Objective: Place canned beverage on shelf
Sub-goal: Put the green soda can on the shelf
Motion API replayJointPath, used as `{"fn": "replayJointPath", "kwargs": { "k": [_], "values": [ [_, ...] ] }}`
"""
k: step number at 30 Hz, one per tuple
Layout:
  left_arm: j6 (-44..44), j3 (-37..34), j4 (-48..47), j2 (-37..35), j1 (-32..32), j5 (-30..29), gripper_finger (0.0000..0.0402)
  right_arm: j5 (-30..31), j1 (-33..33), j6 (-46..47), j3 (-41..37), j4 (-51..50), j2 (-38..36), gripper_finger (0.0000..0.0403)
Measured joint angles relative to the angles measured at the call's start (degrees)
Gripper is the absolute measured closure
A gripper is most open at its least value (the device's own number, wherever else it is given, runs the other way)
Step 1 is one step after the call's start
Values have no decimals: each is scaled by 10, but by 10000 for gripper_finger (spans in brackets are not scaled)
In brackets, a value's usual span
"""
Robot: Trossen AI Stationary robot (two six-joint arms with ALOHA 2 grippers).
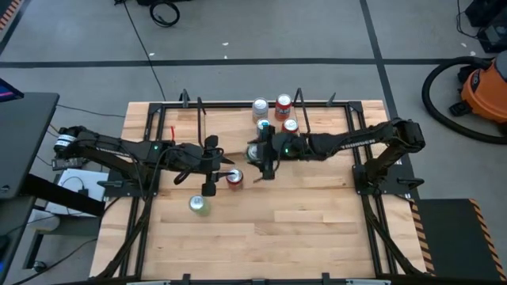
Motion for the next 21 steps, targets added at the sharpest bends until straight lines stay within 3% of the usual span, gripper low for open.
{"fn": "replayJointPath", "kwargs": {
  "k": [9,13,21],
  "values": [
    [1,0,0,0,0,0,242,-92,-58,-13,76,-1,40,82],
    [-11,0,-7,0,-1,0,242,-100,-79,-30,155,-50,95,82],
    [-72,0,-64,0,-15,0,242,-94,-125,27,309,-130,195,82]
  ]
}}
